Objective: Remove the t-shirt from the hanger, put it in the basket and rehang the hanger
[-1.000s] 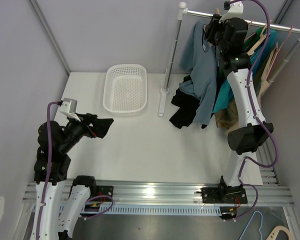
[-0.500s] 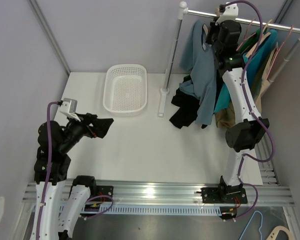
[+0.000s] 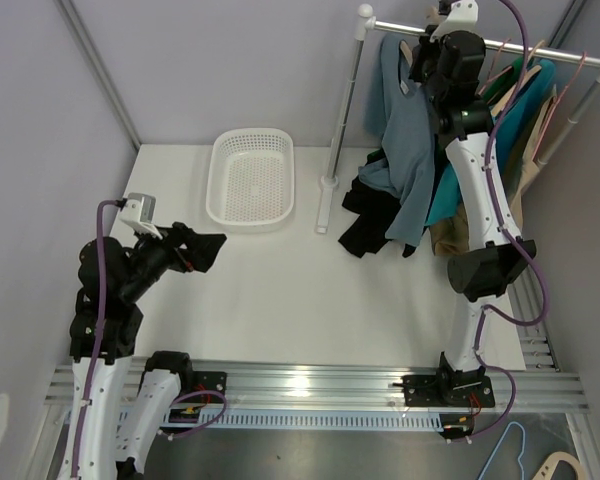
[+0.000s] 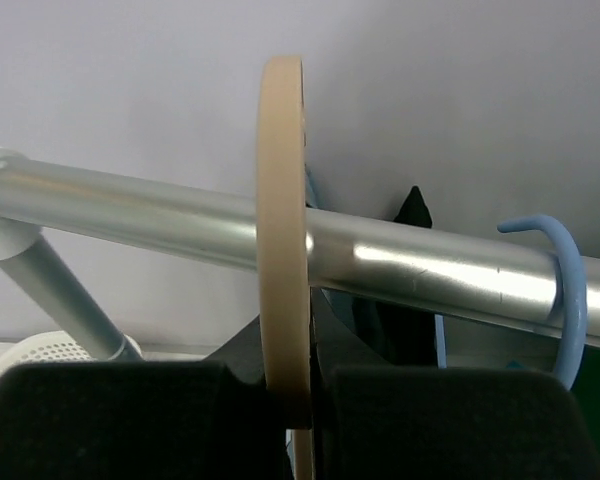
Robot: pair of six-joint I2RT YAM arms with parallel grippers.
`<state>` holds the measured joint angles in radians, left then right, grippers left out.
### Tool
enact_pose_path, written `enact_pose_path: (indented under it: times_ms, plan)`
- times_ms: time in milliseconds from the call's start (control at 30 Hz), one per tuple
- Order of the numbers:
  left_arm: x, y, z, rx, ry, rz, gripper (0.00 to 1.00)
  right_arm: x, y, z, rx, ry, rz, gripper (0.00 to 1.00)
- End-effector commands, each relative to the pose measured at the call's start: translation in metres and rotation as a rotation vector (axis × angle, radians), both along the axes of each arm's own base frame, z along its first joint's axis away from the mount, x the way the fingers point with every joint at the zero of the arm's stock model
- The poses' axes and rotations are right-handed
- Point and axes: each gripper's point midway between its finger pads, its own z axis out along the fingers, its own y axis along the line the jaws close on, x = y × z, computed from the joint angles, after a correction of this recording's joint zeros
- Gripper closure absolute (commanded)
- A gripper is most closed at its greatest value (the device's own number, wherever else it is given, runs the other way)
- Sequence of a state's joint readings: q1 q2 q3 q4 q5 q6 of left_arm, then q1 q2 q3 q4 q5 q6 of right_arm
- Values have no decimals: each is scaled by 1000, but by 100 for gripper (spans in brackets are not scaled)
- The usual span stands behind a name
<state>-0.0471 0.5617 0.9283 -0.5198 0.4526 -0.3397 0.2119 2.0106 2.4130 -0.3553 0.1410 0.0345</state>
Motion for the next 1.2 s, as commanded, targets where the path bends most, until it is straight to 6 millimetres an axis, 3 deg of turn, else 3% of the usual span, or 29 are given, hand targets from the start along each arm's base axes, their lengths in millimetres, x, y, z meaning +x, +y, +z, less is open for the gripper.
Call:
enact_pose_path:
  times_ms: [0, 33, 100, 200, 300, 333, 433, 567, 700, 733, 800, 900, 1000, 1033, 1100, 1133, 1167]
  plan:
    - [8, 5, -1, 4, 16, 33, 2, -43, 8, 78, 53, -170, 51, 100]
    - [9, 5, 0, 4, 16, 32, 2, -56, 8, 87, 55, -177, 51, 100]
    - [10, 5, 0, 0, 15, 37, 2, -73, 1, 85, 70, -154, 14, 100]
    - [8, 5, 5, -3, -12, 33, 2, -92, -5, 71, 104, -115, -36, 100]
    - [3, 4, 13, -8, -53, 31, 1, -129, -7, 56, 122, -93, -101, 100]
    - [1, 5, 16, -8, -64, 36, 0, -151, -3, 54, 134, -97, -93, 100]
    - [-6, 2, 31, -5, -94, 25, 1, -191, -7, 54, 182, -91, -78, 100]
    - [-13, -14, 48, -19, -119, -59, 0, -221, -5, 33, 242, -14, -99, 100]
    - [-19, -44, 76, -3, -166, -176, 0, -219, -20, -7, 247, 94, -289, 100]
    - [-22, -57, 74, 18, -147, -204, 1, -218, -29, -13, 252, 104, -361, 100]
    - [-17, -74, 84, 60, -143, -234, 1, -210, -22, -27, 284, 152, -381, 100]
    - [-29, -109, 89, 96, -157, -319, 1, -197, -9, -38, 304, 187, -370, 100]
    - [-37, -146, 81, 154, -166, -384, 1, -191, -3, -38, 318, 197, -365, 100]
    - [-46, -167, 73, 182, -162, -447, 0, -184, 3, -33, 320, 194, -351, 100]
    - [-58, -190, 70, 243, -237, -511, 1, -179, 10, -32, 314, 218, -337, 100]
    - [-75, -212, 57, 315, -285, -583, 1, -173, 17, -26, 319, 216, -322, 100]
    - [-74, -218, 53, 350, -299, -564, 0, -171, 21, -23, 318, 219, -312, 100]
